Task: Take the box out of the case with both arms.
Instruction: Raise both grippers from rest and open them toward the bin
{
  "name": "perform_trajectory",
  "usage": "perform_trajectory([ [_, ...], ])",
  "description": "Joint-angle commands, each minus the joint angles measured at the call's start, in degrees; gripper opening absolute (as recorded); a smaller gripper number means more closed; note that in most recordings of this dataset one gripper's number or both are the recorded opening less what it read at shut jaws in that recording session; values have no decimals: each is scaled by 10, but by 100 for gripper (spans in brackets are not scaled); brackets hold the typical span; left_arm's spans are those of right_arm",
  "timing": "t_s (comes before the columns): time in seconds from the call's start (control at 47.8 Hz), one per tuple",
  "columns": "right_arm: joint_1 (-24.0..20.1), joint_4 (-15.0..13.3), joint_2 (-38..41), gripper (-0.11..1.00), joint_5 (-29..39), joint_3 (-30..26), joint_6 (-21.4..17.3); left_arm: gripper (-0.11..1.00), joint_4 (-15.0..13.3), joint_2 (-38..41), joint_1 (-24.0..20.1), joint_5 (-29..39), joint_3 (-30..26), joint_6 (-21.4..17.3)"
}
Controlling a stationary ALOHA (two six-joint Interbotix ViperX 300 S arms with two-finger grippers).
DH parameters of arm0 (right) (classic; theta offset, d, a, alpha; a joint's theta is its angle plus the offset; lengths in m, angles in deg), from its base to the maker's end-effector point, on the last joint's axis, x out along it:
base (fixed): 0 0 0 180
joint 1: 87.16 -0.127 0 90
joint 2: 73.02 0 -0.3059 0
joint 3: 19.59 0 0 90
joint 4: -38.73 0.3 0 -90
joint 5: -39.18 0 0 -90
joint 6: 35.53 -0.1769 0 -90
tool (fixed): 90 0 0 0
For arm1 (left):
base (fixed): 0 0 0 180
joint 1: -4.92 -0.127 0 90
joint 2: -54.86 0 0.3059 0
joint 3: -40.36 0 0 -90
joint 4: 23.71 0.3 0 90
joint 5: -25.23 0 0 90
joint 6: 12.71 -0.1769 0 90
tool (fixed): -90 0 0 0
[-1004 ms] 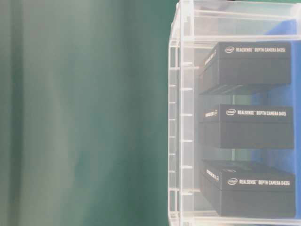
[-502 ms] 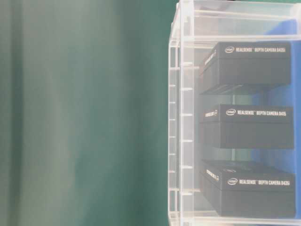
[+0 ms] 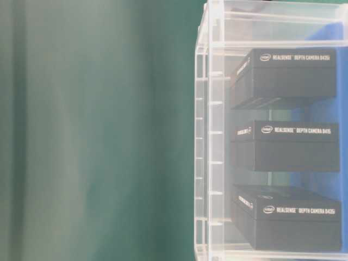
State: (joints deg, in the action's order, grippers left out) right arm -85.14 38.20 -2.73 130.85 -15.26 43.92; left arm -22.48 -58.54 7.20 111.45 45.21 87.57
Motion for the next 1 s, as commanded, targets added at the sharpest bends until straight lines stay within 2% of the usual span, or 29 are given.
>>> perform_trajectory([
  [0.0, 1, -4, -2, 0, -4, -13, -2, 0, 2, -2, 1, 1, -14, 11],
  [0.105, 1, -4, -2, 0, -4, -13, -17, 0, 4, -4, 1, 1, -13, 51],
  [0.23, 2, -22, -2, 0, -7, -14, -109, 0, 5, -2, 1, 2, -14, 127],
  [0.293, 2, -33, -2, 0, -4, -13, -171, 0, 9, 1, 1, 4, -15, 184],
  [0.377, 2, -38, -2, 0, 2, -13, -275, 0, 10, 4, 0, 7, -17, 269],
  [0.502, 2, -38, -2, 0, 4, -13, -424, 0, 11, 6, -9, 20, -18, 443],
  [0.544, 2, -39, -2, 0, 4, -13, -486, 0, 11, 5, -10, 25, -18, 497],
  [0.69, 2, -39, -2, 0, -7, -14, -651, 0, 11, 1, -10, 40, -16, 659],
  [0.753, 2, -40, -2, 0, -9, -14, -704, 0, 11, 3, -10, 45, -17, 699],
  [0.795, 2, -39, -2, 0, -8, -14, -724, 0, 11, 4, -10, 49, -18, 716],
  [0.983, 2, -45, 3, 0, -5, -15, -728, 0, 18, 15, -11, 63, -23, 718],
])
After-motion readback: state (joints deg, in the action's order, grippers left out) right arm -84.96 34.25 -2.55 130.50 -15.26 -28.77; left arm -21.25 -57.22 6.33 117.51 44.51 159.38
